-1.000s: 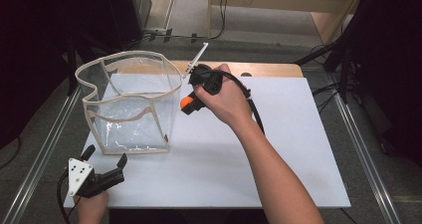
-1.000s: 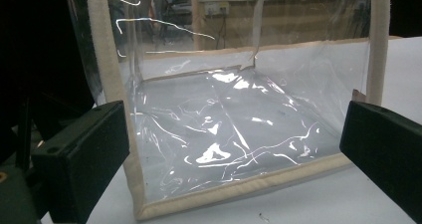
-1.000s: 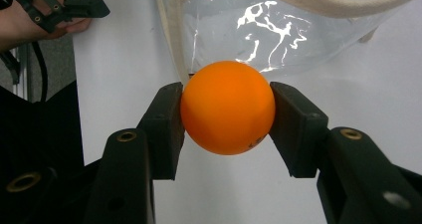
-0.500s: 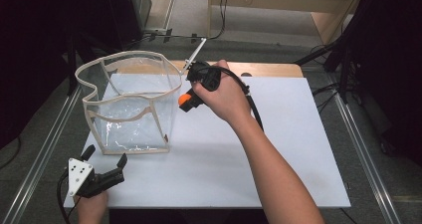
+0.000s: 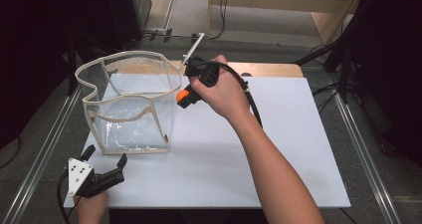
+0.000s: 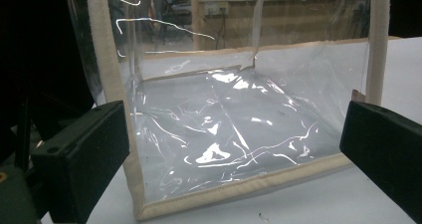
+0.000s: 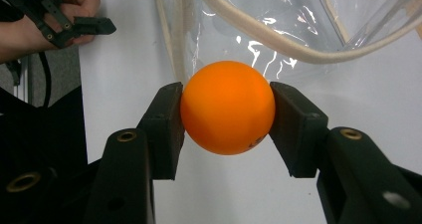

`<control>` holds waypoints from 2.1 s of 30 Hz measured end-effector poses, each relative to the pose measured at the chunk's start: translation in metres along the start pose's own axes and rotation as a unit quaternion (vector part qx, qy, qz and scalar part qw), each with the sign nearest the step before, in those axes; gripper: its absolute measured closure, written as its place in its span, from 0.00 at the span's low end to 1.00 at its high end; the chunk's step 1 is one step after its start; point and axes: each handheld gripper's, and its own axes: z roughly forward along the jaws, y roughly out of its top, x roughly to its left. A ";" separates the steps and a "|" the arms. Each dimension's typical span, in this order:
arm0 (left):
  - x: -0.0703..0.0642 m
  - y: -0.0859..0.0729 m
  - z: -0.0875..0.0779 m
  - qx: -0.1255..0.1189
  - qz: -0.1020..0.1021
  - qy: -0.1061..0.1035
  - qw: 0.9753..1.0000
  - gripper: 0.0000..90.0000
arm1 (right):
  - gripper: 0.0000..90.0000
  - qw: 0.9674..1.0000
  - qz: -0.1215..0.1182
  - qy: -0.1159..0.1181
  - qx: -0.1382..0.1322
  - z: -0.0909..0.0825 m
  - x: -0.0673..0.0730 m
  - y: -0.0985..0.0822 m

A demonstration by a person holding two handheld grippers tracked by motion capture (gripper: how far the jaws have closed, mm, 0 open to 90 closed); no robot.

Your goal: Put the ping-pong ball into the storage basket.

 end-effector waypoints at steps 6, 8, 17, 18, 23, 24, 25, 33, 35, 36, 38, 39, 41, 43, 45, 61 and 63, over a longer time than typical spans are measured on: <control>0.000 0.000 0.000 0.000 0.000 0.000 1.000 0.00 | 0.54 1.000 -0.001 0.001 -0.004 -0.001 -0.002 0.003; 0.000 0.000 0.000 0.000 0.000 0.000 1.000 0.00 | 0.54 1.000 -0.001 0.001 -0.002 -0.002 -0.003 0.004; 0.000 0.000 0.000 0.000 0.000 0.000 1.000 0.00 | 0.54 1.000 -0.001 0.000 -0.002 -0.003 -0.006 0.011; 0.000 0.000 0.000 0.001 0.000 -0.001 1.000 0.00 | 0.54 1.000 -0.001 0.000 -0.003 -0.003 -0.006 0.012; 0.000 0.000 0.000 0.000 -0.001 -0.001 1.000 0.00 | 0.54 1.000 -0.005 -0.001 -0.003 -0.003 -0.007 0.015; 0.000 0.000 0.000 0.000 -0.001 -0.001 1.000 0.00 | 0.54 1.000 -0.003 -0.001 -0.003 -0.003 -0.008 0.016; 0.001 0.000 0.000 0.000 -0.001 -0.001 1.000 0.00 | 0.54 1.000 -0.001 -0.002 0.000 -0.003 -0.008 0.017; 0.000 0.000 0.001 0.001 0.000 0.000 1.000 0.00 | 0.54 1.000 0.000 -0.001 -0.004 -0.003 -0.011 0.021; 0.000 0.000 0.001 0.001 0.000 0.000 1.000 0.00 | 0.54 1.000 -0.002 -0.001 -0.004 -0.004 -0.012 0.021; 0.000 0.000 0.001 0.001 0.000 0.000 1.000 0.00 | 0.54 1.000 -0.001 -0.002 -0.006 -0.004 -0.013 0.022; 0.000 0.000 0.001 0.001 0.000 0.001 1.000 0.00 | 0.54 1.000 0.001 -0.003 -0.004 -0.005 -0.013 0.023; 0.000 0.000 0.001 0.001 0.000 0.001 1.000 0.00 | 0.54 1.000 0.004 -0.003 -0.004 -0.005 -0.013 0.023; 0.000 0.000 0.000 0.003 0.002 0.000 1.000 0.00 | 0.54 1.000 0.002 -0.003 -0.005 -0.005 -0.014 0.024; 0.000 0.000 0.001 0.003 0.002 0.000 1.000 0.00 | 0.54 1.000 0.002 -0.004 -0.005 -0.006 -0.014 0.025; 0.000 0.000 0.001 0.002 0.002 0.000 1.000 0.00 | 0.54 1.000 0.003 -0.004 -0.006 -0.007 -0.014 0.026; 0.001 0.001 0.001 0.003 0.000 -0.001 1.000 0.00 | 0.54 1.000 0.004 -0.015 -0.008 -0.009 -0.015 0.039; 0.001 0.001 0.001 0.003 0.001 -0.001 1.000 0.00 | 0.54 1.000 0.002 -0.016 -0.009 -0.008 -0.016 0.040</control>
